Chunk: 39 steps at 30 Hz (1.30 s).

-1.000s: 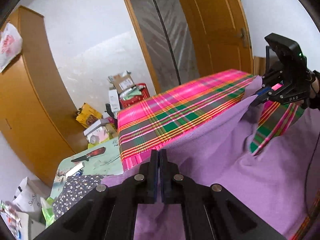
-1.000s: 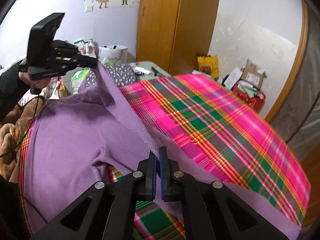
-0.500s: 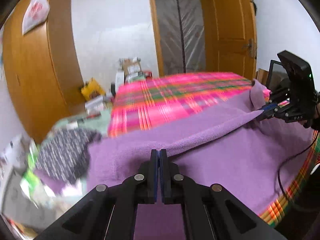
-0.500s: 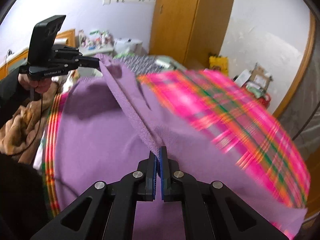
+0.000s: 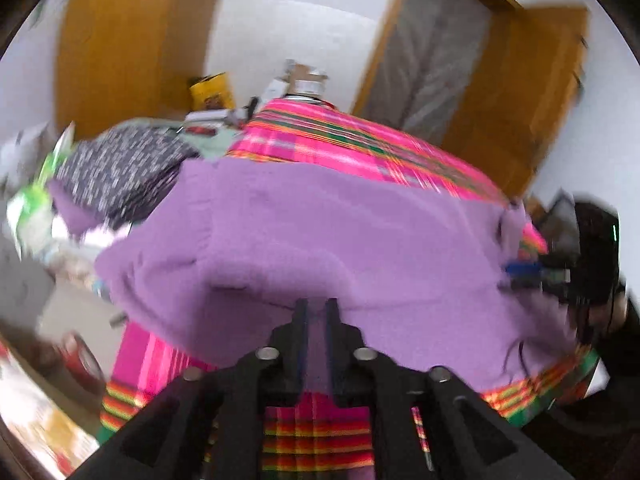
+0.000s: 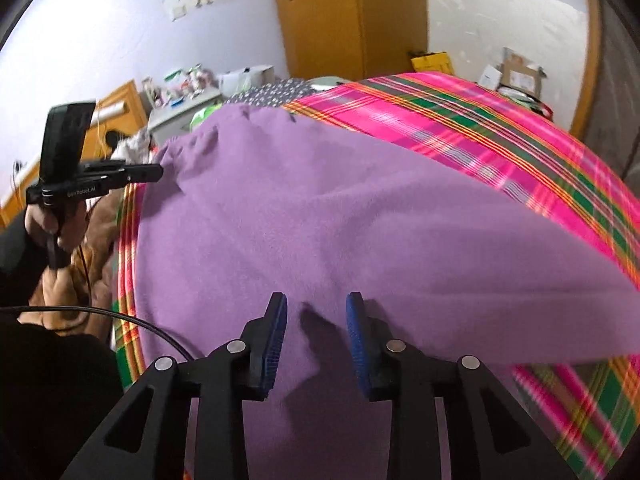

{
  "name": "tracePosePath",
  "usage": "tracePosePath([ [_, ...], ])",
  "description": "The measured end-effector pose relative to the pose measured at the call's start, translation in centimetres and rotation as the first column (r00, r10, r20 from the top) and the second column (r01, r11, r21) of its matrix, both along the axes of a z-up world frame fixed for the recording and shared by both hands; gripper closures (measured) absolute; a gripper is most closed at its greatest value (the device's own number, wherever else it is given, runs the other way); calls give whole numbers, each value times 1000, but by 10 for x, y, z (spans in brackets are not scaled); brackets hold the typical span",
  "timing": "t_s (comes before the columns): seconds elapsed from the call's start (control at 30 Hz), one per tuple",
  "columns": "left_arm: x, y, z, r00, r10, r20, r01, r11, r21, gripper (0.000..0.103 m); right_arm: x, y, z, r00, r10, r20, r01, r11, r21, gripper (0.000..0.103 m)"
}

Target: Fold clothes

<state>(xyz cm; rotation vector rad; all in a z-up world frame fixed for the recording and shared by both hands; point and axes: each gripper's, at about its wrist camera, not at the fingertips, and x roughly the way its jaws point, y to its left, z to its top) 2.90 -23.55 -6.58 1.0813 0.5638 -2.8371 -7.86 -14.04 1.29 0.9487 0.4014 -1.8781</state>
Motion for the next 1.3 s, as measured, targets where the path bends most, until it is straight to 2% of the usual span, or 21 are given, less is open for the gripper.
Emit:
tracePosePath([
  [0.03,-1,-4,-2,1000,28,1,-28,999,39,74,-1,3,0,1000,-15,15,16,1000,-8,71],
  [0.07,-1,-8,-4,998,56,3,-56,995,79,72,-2,6,0,999,-31,33,32,999,-15,69],
  [0.13,-3,-15,-7,994,107,9,-107,983,151,70,-5,12,0,996,-62,71,64,997,-30,62],
  [0.17,-3,-18,-9,992,129,12,-129,975,182,70,-8,16,-1,991,-87,99,92,995,-41,55],
  [0.27,0,-30,-14,980,200,22,-198,941,275,68,-15,26,-6,969,-154,194,170,983,-69,54],
  [0.47,8,-47,-26,964,262,36,-251,866,433,67,-31,48,-17,888,-226,400,305,941,-146,54],
  [0.7,-1,-63,-32,942,332,47,-302,777,552,66,-52,66,-24,792,-302,530,462,865,-198,54],
  [0.77,-2,-65,-33,937,346,48,-313,770,557,66,-57,71,-25,764,-323,558,505,838,-207,54],
  [0.87,-4,-67,-32,929,366,47,-332,773,541,66,-61,78,-27,733,-342,588,553,803,-223,54],
  [0.97,-5,-69,-30,925,379,38,-338,772,538,68,-64,78,-27,727,-356,587,574,784,-236,54],
  [1.0,-5,-69,-29,923,383,33,-340,775,533,75,-65,77,-27,730,-358,583,575,783,-238,55],
  [1.03,-5,-70,-28,922,387,28,-342,778,527,85,-65,76,-27,732,-362,577,576,781,-241,57],
  [1.1,-3,-70,-23,919,394,14,-345,788,509,87,-67,76,-28,730,-378,570,585,777,-234,83],
  [1.3,-7,-70,-1,924,379,-49,-314,827,467,94,-74,82,-32,720,-380,580,602,759,-249,95],
])
